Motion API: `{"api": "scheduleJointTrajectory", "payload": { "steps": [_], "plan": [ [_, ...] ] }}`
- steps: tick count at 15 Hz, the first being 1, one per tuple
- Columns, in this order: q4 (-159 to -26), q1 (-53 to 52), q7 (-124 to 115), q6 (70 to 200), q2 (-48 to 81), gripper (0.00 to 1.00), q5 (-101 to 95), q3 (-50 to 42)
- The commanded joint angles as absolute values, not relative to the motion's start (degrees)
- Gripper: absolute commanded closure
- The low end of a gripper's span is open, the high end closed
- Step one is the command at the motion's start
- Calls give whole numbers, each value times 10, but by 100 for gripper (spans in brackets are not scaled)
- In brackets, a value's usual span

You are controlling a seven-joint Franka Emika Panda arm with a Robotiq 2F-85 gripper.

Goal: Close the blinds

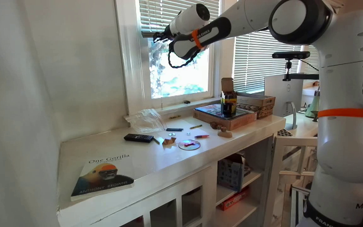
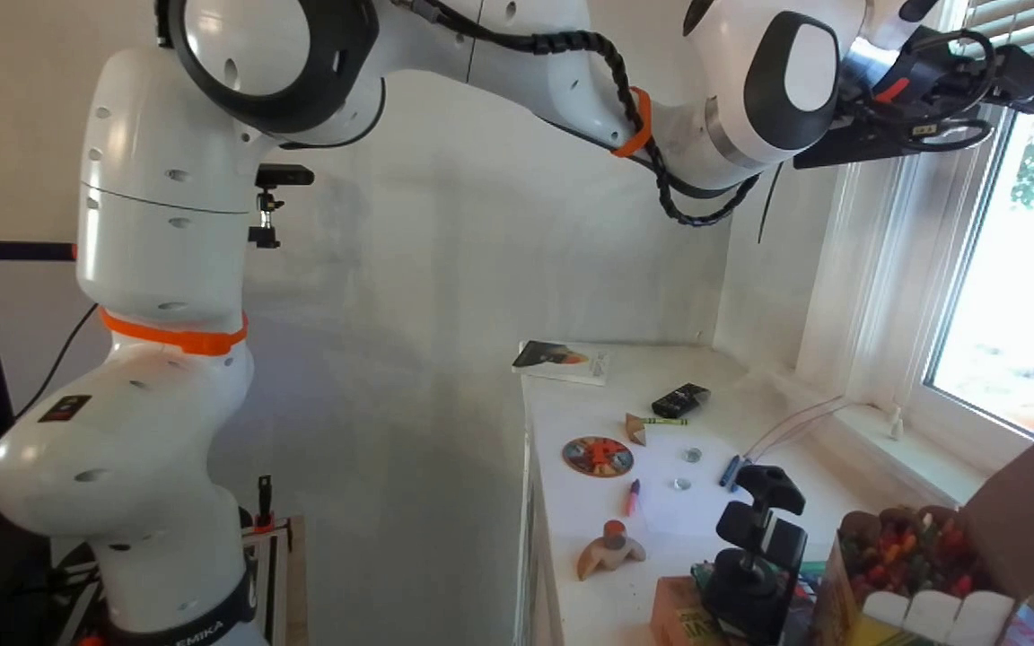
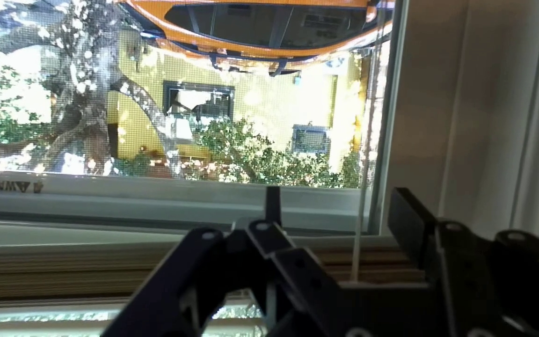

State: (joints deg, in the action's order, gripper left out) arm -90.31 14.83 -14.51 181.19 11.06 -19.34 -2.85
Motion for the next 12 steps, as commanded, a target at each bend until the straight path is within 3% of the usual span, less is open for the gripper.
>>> {"api": "scheduleJointTrajectory", "payload": {
  "steps": [1, 2, 12],
  "plan": [
    [-869, 150, -153, 1826, 140, 41, -187, -35],
    [-865, 150, -154, 1826, 144, 44, -185, -35],
    [-855, 149, -151, 1818, 160, 41, -173, -16]
  ]
}}
